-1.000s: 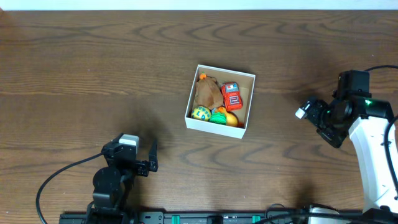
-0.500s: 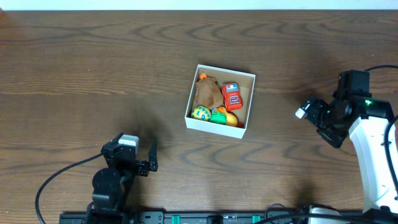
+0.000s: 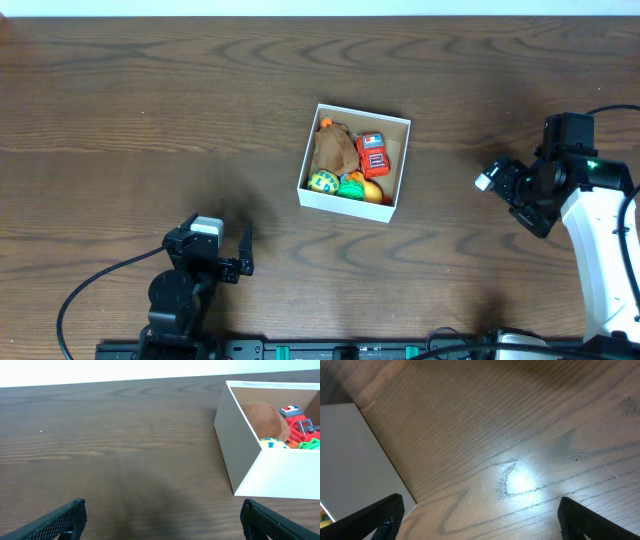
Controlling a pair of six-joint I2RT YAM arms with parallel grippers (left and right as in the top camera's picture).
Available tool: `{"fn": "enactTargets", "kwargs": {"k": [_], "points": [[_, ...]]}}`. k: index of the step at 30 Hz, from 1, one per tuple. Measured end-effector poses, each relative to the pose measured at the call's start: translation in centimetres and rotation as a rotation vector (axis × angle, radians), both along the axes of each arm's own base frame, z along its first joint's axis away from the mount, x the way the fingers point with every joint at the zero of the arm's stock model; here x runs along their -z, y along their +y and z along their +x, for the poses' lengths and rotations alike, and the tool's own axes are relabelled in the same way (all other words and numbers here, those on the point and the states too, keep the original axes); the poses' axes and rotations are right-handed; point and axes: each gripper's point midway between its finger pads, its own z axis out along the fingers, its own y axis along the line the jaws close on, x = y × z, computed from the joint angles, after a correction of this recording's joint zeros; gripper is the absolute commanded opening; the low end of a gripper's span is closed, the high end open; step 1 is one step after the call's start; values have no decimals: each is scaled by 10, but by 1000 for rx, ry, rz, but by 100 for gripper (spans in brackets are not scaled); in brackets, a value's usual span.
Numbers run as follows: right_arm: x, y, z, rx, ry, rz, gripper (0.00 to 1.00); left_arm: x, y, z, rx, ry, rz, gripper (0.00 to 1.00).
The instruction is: Pack container
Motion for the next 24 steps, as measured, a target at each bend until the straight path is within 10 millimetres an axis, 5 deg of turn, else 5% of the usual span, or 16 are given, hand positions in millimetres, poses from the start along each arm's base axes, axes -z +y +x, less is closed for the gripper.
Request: {"fn": "enactTargets", "kwargs": {"k": [10,14,19,24], "points": [[-9,-3,-7,-55,-22,-53,99,0,0,0,0,0,0,98],[-48,-4,10,-174,-239,-199,99,0,0,0,0,1,0,98],[-106,18,15,-417,-558,-366,98,0,0,0,0,0,0,98],[-105,20,-10,-492,-706,-471,99,0,0,0,0,0,0,98]]}}
